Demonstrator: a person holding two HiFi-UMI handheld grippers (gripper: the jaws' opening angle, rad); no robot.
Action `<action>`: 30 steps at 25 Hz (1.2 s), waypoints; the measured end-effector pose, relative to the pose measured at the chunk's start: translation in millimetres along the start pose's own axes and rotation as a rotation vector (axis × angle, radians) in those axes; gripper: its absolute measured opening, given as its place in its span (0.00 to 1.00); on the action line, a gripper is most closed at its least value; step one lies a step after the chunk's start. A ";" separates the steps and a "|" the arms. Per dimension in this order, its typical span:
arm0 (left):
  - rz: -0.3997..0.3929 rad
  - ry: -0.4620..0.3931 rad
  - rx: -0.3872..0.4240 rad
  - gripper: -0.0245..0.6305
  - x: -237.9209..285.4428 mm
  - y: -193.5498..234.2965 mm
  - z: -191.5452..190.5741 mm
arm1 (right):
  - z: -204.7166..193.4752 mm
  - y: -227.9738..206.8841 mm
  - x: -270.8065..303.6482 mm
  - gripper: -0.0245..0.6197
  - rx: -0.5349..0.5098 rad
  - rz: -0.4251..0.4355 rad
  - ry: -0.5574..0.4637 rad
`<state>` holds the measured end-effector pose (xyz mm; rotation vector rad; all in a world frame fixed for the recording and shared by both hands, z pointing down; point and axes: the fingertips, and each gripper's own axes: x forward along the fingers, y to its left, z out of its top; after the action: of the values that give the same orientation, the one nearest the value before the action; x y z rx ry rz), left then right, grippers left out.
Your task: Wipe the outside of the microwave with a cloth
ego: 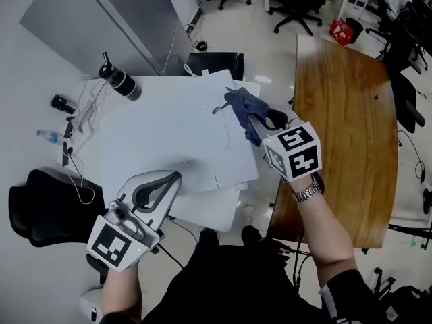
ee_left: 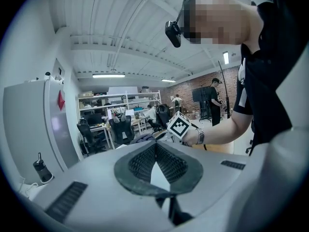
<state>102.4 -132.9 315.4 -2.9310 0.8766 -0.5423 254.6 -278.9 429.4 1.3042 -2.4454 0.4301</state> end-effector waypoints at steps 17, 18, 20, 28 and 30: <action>-0.008 0.043 -0.004 0.04 10.0 -15.2 -9.3 | -85.8 -15.0 37.4 0.19 0.143 0.014 0.020; -0.009 0.045 -0.006 0.04 10.8 -15.7 -10.0 | -91.2 -16.0 40.3 0.19 0.148 0.012 0.025; -0.012 0.048 -0.008 0.04 12.5 -17.2 -11.7 | -101.9 -17.7 46.4 0.19 0.152 0.007 0.038; -0.018 0.063 -0.014 0.04 15.5 -20.8 -15.8 | -141.7 -24.3 68.0 0.19 0.163 -0.009 0.124; -0.016 0.064 -0.016 0.04 15.3 -20.9 -16.5 | -148.9 -25.6 72.1 0.19 0.161 -0.011 0.142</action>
<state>119.7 -122.5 338.5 -2.9525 0.8690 -0.6364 260.7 -284.1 596.6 1.3014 -2.3252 0.7046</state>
